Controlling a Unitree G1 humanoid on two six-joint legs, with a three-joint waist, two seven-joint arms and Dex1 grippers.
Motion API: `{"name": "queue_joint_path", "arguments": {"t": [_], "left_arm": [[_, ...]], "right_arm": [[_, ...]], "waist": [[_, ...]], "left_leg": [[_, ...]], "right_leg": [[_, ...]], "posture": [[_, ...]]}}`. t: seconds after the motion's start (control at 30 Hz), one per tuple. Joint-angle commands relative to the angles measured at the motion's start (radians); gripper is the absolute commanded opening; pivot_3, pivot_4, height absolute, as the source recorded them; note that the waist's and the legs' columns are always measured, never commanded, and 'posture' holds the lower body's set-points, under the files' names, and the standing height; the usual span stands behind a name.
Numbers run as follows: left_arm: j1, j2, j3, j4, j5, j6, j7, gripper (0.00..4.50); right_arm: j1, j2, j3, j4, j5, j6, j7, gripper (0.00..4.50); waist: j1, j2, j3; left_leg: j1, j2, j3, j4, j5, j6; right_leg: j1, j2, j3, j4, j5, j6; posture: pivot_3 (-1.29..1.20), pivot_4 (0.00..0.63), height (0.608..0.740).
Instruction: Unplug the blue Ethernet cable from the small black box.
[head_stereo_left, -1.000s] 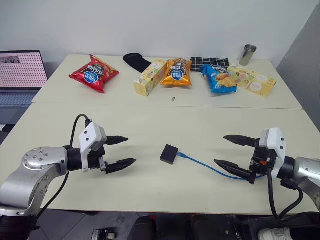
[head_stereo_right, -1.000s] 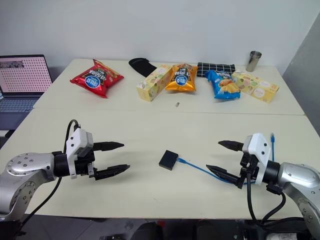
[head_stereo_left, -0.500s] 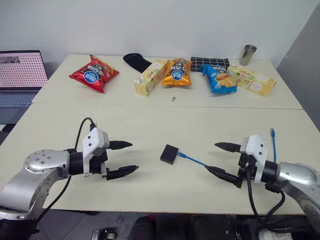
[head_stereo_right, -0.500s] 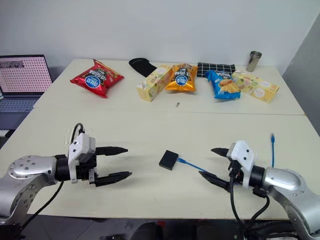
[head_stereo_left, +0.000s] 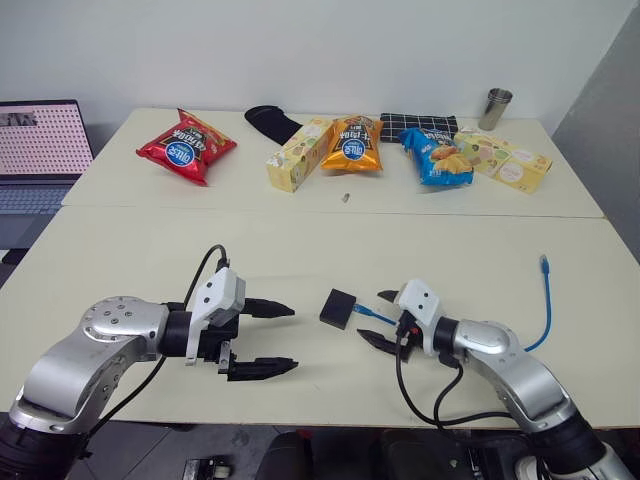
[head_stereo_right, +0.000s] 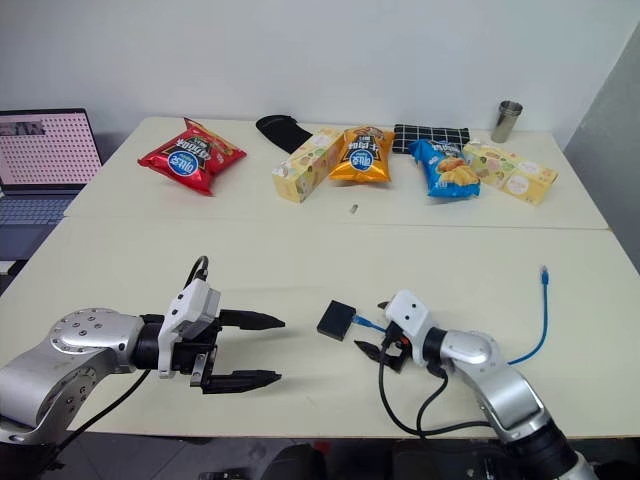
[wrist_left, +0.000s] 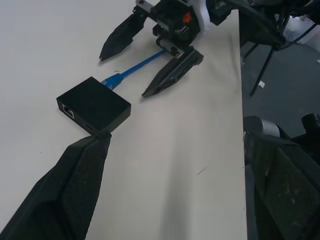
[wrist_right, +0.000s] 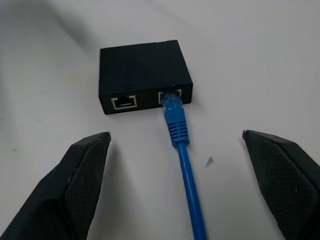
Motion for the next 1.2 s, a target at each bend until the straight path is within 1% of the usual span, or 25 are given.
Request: {"name": "queue_joint_path", "arguments": {"t": [0.03,0.1,0.13,0.17,0.33,0.43,0.5,0.53,0.57,0.67,0.8,0.9,1.0,1.17,1.2], "left_arm": [[-0.009,0.005,-0.002,-0.007,0.008,-0.02,-0.009,4.5],[-0.008,0.005,-0.001,-0.007,0.009,-0.018,-0.005,4.5],[-0.008,0.006,0.0,-0.006,0.01,-0.018,-0.005,4.5],[-0.006,0.006,0.003,-0.005,0.011,-0.017,-0.004,4.5],[-0.006,-0.004,0.001,0.031,0.038,-0.03,0.017,4.5],[-0.011,-0.013,-0.004,0.057,0.049,-0.035,0.024,4.5],[-0.022,-0.027,-0.005,0.083,0.059,-0.032,0.043,4.5],[-0.031,-0.038,-0.004,0.096,0.058,-0.023,0.057,4.5],[-0.037,-0.046,-0.002,0.104,0.056,-0.016,0.067,4.5],[-0.071,-0.085,0.016,0.131,0.004,0.062,0.107,4.5],[-0.148,-0.174,0.07,0.17,-0.167,0.271,0.207,4.5],[-0.16,-0.209,0.08,0.167,-0.235,0.35,0.234,4.5],[-0.173,-0.239,0.088,0.166,-0.273,0.384,0.265,4.5],[-0.203,-0.265,0.099,0.19,-0.301,0.396,0.28,4.5],[-0.208,-0.269,0.102,0.196,-0.305,0.397,0.279,4.33]], "right_arm": [[-0.03,0.002,0.028,0.019,-0.036,-0.037,0.032,3.66],[-0.036,-0.002,0.031,0.027,-0.043,-0.038,0.045,3.25],[-0.037,-0.001,0.029,0.03,-0.045,-0.04,0.05,2.97],[-0.038,-0.001,0.026,0.032,-0.046,-0.04,0.055,2.84],[-0.068,-0.016,0.029,0.044,-0.068,-0.049,0.09,1.56],[-0.084,-0.025,0.031,0.045,-0.086,-0.067,0.105,0.92],[-0.099,-0.038,0.038,0.039,-0.111,-0.099,0.119,0.49],[-0.108,-0.048,0.044,0.034,-0.129,-0.123,0.125,0.19],[-0.114,-0.055,0.047,0.03,-0.141,-0.139,0.13,0.13],[-0.144,-0.08,0.064,0.027,-0.214,-0.27,0.137,0.13],[-0.238,-0.13,0.081,0.085,-0.382,-0.635,0.077,0.13],[-0.287,-0.136,0.079,0.148,-0.444,-0.84,0.029,0.13],[-0.308,-0.126,0.07,0.186,-0.455,-0.944,0.007,0.13],[-0.326,-0.105,0.062,0.219,-0.466,-1.019,0.0,0.13],[-0.329,-0.101,0.059,0.225,-0.466,-1.03,-0.002,0.13]], "waist": [[0.0,0.0,0.0],[0.0,0.0,0.0],[0.0,0.0,0.0],[0.0,0.0,0.0],[0.0,0.0,0.0],[0.0,0.0,0.0],[0.0,0.0,0.0],[0.001,0.0,0.0],[0.001,0.0,0.0],[-0.001,0.0,0.0],[-0.001,0.0,0.0],[-0.004,-0.001,0.0],[-0.003,-0.001,0.0],[-0.003,-0.001,0.0],[-0.004,-0.001,0.0]], "left_leg": [[0.0,0.0,0.0,0.0,0.0,0.0],[0.0,0.0,0.0,0.0,0.0,0.0],[0.0,0.0,0.0,0.0,0.0,0.0],[0.0,0.0,0.0,0.0,0.0,0.0],[0.0,0.0,0.0,0.0,0.0,0.0],[0.0,0.0,0.0,0.0,0.0,0.0],[0.0,0.0,0.0,0.0,0.0,0.0],[0.0,0.0,0.0,0.0,0.0,0.0],[0.0,0.0,0.0,0.0,0.0,0.0],[0.0,0.0,0.0,0.001,0.0,0.0],[-0.001,0.0,0.0,0.001,0.0,0.0],[-0.001,0.0,0.0,0.001,0.0,0.0],[0.0,0.001,0.0,0.001,0.0,0.0],[-0.001,0.001,0.0,0.002,0.0,0.0],[0.0,0.001,0.0,0.002,0.0,0.0]], "right_leg": [[0.0,0.0,0.0,0.0,0.0,0.0],[0.0,0.0,0.0,0.001,0.0,0.0],[0.0,0.0,0.0,0.001,0.0,0.0],[0.0,0.0,0.0,0.001,0.0,0.0],[0.0,0.0,0.0,0.001,0.0,0.0],[0.0,0.0,0.0,0.001,0.0,0.0],[0.0,0.0,0.0,0.001,0.0,0.0],[0.0,0.0,0.0,0.001,0.0,0.0],[-0.001,0.0,0.0,0.002,0.0,0.0],[-0.001,0.0,0.0,0.002,0.0,0.0],[-0.002,0.0,0.0,0.002,0.0,0.0],[-0.002,0.0,0.0,0.003,0.0,0.0],[-0.002,0.0,-0.001,0.004,0.0,0.0],[-0.002,0.0,0.0,0.004,0.0,0.0],[-0.002,0.0,0.0,0.004,0.0,0.0]], "posture": [[0.0,0.15,0.74],[0.0,0.15,0.74],[0.0,0.15,0.74],[0.0,0.15,0.74],[0.0,0.15,0.74],[0.0,0.15,0.74],[0.0,0.15,0.74],[0.0,0.15,0.74],[0.0,0.15,0.74],[0.0,0.15,0.74],[0.0,0.15,0.74],[0.0,0.15,0.74],[0.0,0.15,0.74],[0.0,0.15,0.74],[0.0,0.15,0.74]]}}
